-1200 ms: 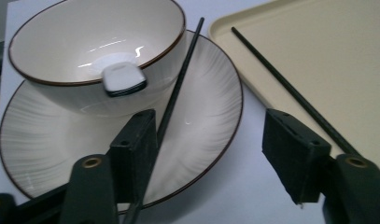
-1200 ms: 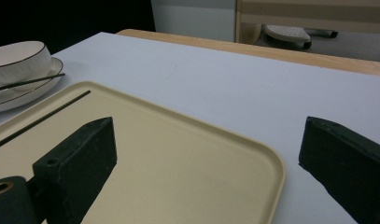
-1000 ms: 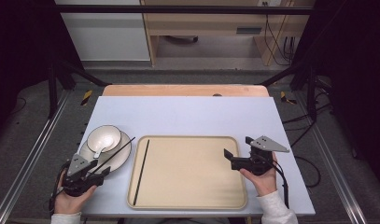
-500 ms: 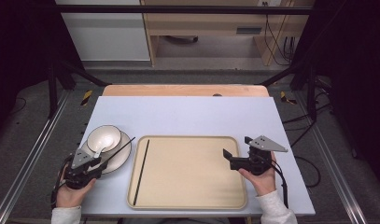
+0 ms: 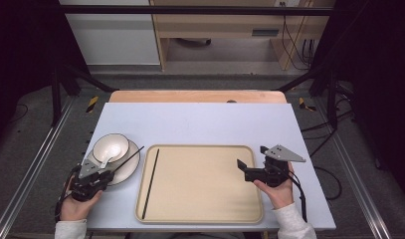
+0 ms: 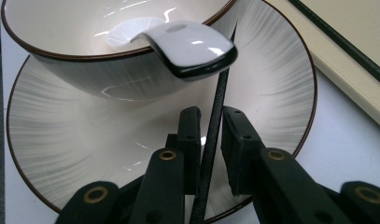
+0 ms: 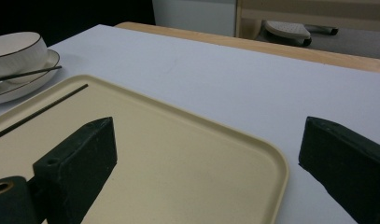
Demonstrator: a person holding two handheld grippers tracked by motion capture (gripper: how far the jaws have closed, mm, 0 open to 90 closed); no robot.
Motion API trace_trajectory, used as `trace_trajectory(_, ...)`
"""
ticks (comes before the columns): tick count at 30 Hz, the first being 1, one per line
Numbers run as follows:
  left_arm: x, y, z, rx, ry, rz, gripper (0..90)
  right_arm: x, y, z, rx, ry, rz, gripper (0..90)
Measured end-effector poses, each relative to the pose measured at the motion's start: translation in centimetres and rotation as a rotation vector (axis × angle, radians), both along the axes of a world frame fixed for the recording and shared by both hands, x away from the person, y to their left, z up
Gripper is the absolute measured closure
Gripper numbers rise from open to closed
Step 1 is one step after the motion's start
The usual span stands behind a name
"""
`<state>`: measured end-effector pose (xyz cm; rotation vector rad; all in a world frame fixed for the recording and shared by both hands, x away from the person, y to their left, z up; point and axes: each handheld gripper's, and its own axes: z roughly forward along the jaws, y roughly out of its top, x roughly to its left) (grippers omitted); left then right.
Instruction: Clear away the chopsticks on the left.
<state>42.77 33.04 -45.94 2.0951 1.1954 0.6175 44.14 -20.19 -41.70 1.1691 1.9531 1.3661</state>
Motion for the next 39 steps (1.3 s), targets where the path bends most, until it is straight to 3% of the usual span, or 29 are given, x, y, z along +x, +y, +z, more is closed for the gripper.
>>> trace_trajectory(11,-0.2,-0.7,0.2,-0.016,0.017,-0.022,85.2,0.0,0.0,0.0,-0.003,-0.002,0.002,4.4)
trace_trajectory(23,-1.1,-1.9,1.5,-0.041,-0.040,-0.016,85.5,-0.1,-0.3,0.2,-0.002,-0.005,-0.003,4.4)
trace_trajectory(39,-2.5,-5.5,2.9,-0.084,-0.095,-0.017,85.5,-0.2,-0.5,0.5,0.008,-0.016,-0.013,4.0)
